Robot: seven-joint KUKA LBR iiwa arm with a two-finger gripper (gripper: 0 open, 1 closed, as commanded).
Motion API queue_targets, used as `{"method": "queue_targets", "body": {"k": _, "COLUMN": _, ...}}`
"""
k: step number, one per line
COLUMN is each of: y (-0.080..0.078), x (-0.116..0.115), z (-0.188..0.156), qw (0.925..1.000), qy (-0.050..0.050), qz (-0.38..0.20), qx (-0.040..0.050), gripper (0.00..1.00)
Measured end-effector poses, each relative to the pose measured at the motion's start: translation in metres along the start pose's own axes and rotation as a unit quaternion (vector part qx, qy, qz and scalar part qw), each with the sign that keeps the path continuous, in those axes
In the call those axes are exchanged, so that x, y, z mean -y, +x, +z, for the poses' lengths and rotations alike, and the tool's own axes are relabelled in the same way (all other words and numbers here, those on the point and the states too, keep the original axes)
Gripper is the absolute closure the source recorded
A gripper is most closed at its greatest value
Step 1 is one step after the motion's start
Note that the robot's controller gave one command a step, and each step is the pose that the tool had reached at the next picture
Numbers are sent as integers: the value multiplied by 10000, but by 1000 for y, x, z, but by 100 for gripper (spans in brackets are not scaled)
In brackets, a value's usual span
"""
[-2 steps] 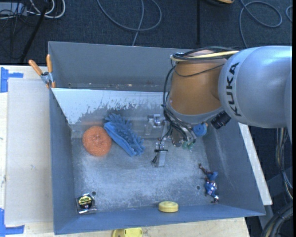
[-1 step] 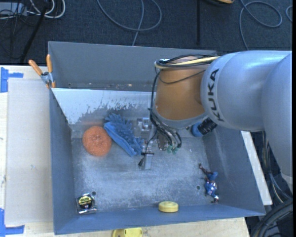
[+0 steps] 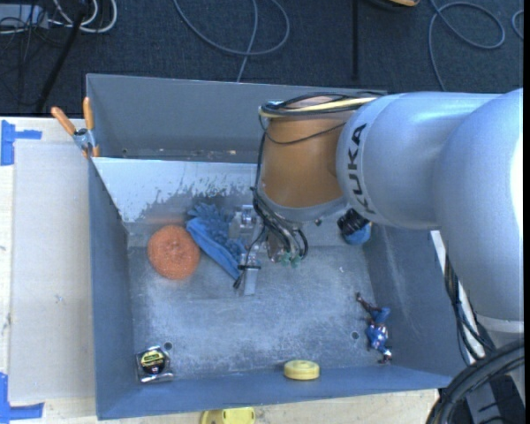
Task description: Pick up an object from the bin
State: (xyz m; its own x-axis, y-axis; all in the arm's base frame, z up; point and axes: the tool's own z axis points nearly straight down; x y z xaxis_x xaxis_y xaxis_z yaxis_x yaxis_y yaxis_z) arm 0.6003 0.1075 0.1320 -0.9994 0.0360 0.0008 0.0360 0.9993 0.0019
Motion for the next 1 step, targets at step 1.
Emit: {"method": "queue_targets", "body": {"k": 1, "y": -2, "x": 4, "z": 17, "qw": 10000, "qy": 3, "qz": 83, "qx": 14, "gripper": 0}}
